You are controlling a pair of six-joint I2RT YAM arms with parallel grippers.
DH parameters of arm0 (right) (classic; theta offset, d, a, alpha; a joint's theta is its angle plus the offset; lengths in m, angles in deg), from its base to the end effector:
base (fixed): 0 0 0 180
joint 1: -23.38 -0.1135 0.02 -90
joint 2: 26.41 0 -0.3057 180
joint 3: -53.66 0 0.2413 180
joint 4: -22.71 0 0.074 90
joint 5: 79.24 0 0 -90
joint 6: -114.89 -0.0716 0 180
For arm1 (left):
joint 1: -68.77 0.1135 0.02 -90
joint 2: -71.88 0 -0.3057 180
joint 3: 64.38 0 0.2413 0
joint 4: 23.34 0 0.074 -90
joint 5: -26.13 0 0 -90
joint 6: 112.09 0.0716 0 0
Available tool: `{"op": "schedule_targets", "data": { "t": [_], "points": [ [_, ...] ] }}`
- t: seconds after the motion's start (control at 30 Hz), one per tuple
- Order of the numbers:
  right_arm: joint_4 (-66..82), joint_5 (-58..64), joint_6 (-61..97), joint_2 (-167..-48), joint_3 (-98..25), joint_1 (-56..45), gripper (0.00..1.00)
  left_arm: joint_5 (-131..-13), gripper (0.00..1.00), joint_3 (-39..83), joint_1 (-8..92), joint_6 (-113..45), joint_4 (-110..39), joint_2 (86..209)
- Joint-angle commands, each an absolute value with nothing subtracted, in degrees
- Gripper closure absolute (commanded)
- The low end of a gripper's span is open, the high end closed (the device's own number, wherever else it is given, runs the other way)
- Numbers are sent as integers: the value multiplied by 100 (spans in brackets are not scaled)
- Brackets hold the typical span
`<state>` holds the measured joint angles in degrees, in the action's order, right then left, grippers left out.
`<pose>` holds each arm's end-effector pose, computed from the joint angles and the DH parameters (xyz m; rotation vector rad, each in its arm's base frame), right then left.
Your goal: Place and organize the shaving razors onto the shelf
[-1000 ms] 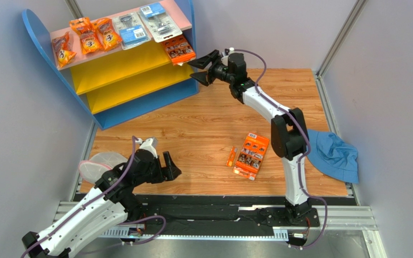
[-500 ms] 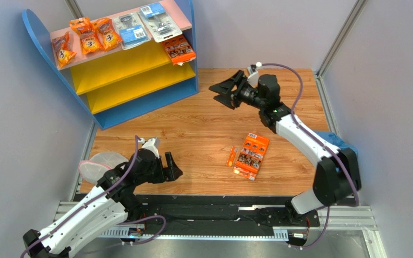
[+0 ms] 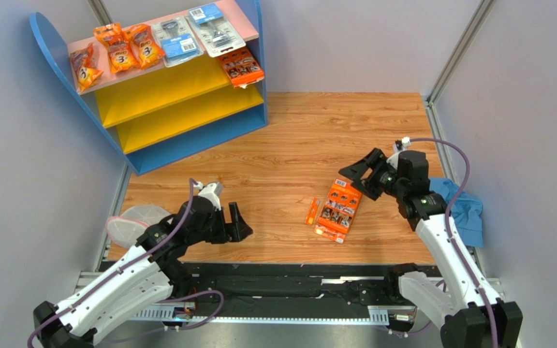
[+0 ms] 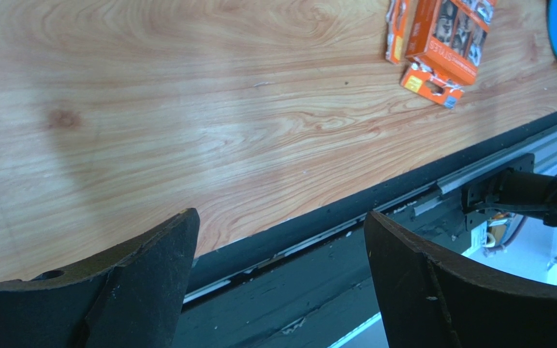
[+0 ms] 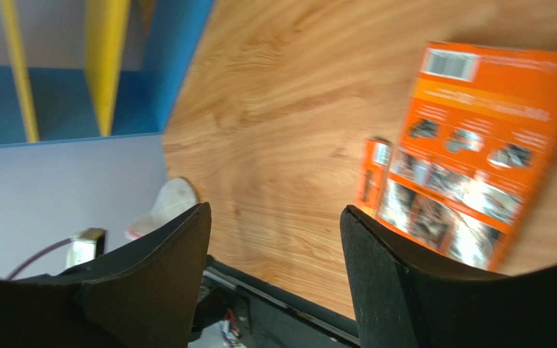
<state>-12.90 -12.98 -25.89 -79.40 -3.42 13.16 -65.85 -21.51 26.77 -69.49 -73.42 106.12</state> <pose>0.1874 0.0631 0.3019 0.5300 2.1960 1.0437 0.0838 -0.0788 0.2254 -0.0960 2.4406 -0.8048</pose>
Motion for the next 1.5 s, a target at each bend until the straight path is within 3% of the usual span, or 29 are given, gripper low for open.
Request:
{"op": "schedule_targets", "data": {
  "t": [0.0, 0.37, 0.87, 1.47],
  "points": [
    [-2595, -657, -1564, -7589, -232, 1608, 29, -6993, 7, -1773, 2658, -6762, -6438, 11096],
    [-2324, -1129, -974, -8458, 612, 2636, 30, -8118, 7, -439, 2579, -6709, -4611, 13987],
    [-1129, -2105, -886, -10050, 850, 2795, 39, -9314, 8, 1636, 2456, -6894, -3467, 17354],
    [-13, -2202, -1439, -11157, 744, 2004, 43, -9059, 9, 1761, 2421, -7052, -3695, 18385]
  ]
}}
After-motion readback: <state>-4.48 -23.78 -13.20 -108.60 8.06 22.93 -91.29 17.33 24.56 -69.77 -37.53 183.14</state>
